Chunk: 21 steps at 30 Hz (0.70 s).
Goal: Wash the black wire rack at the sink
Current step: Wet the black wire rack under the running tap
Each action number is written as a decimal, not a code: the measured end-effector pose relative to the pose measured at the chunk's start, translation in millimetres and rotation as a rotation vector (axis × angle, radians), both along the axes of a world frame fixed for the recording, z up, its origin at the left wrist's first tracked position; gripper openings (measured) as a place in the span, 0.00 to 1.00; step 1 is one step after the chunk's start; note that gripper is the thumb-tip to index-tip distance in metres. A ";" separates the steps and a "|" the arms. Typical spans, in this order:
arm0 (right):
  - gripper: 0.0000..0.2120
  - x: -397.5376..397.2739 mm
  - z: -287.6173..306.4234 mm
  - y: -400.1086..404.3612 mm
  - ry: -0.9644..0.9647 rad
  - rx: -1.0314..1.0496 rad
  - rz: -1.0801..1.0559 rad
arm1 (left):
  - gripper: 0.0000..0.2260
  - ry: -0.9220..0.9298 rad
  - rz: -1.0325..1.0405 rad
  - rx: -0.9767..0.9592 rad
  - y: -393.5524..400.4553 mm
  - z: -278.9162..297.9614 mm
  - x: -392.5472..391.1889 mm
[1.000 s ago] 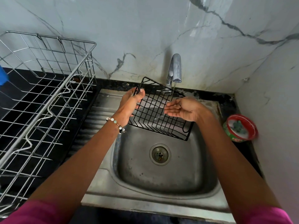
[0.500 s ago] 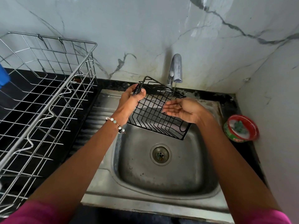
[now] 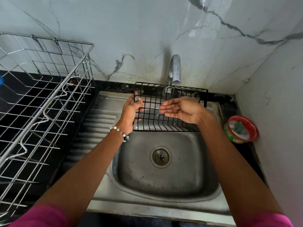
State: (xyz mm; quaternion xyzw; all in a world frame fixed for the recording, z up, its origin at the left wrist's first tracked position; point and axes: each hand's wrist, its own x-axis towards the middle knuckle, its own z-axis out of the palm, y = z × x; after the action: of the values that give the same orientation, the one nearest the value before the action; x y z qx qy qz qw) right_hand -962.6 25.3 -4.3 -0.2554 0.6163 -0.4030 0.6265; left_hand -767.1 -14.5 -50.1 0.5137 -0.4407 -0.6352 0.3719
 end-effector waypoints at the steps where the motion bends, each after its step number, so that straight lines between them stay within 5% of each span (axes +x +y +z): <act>1: 0.16 -0.7 1.8 0.8 0.019 0.012 -0.026 | 0.17 0.023 -0.005 0.011 0.3 -3.1 -2.7; 10: 0.15 -18.3 5.0 -3.1 0.035 -0.027 -0.198 | 0.35 0.187 0.005 -0.007 -5.9 -14.1 -20.4; 15: 0.16 -5.2 3.8 -2.3 -0.032 -0.012 0.027 | 0.39 0.141 -0.049 -0.035 -5.4 -17.1 -19.4; 21: 0.14 2.4 -3.4 -8.9 0.112 0.000 -0.132 | 0.42 0.130 -0.055 -0.062 -0.4 -18.0 -14.8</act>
State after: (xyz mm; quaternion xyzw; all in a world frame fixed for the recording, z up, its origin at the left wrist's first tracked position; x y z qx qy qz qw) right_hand -960.1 16.4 -7.7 -0.2363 0.6657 -0.4288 0.5631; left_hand -781.9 -14.9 -68.2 0.4472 -0.4492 -0.6633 0.3979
